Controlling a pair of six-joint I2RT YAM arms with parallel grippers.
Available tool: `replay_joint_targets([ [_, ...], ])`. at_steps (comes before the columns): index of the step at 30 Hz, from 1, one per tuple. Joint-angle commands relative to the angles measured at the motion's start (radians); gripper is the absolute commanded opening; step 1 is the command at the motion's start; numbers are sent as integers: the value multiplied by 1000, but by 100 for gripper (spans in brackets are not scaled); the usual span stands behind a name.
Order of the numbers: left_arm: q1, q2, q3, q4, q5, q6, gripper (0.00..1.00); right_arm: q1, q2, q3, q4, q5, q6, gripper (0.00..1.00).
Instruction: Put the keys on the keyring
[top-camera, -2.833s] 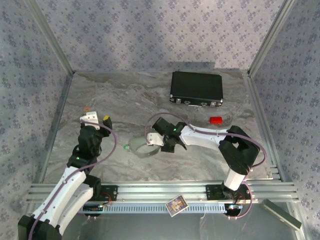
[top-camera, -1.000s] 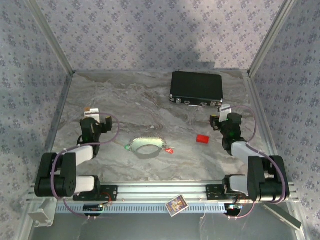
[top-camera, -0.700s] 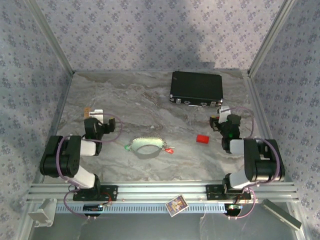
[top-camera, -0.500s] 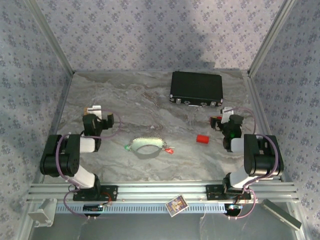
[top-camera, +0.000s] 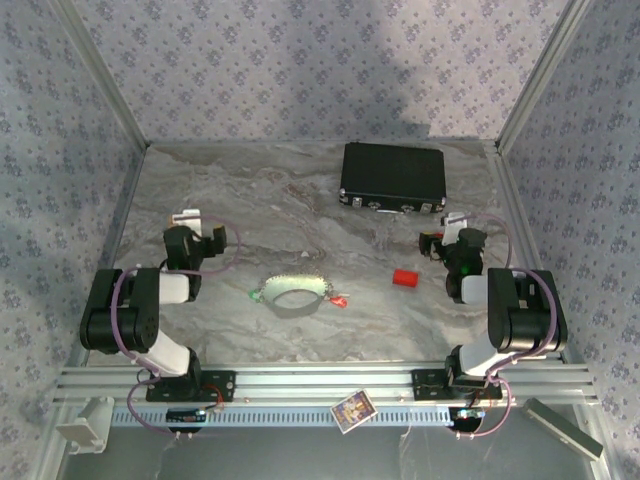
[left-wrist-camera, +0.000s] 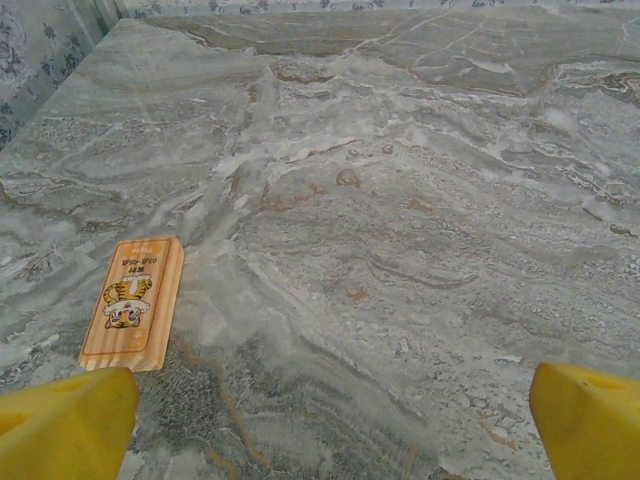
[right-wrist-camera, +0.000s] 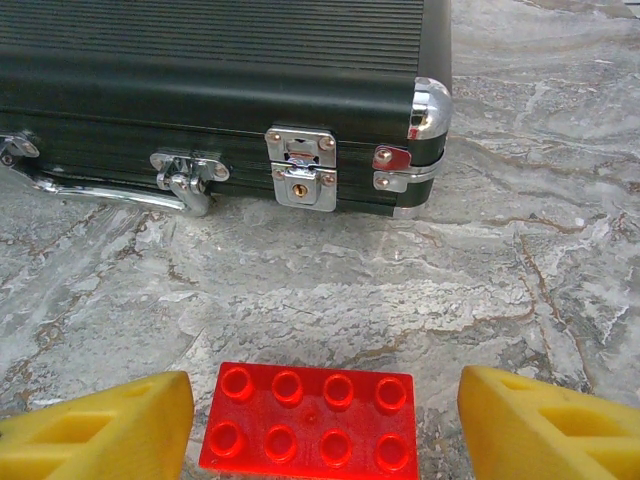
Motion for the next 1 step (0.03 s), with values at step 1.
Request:
replay_joint_targets([
  [1,6,1,17,6,17,-14,100,2,1,21,20,5,12,74],
])
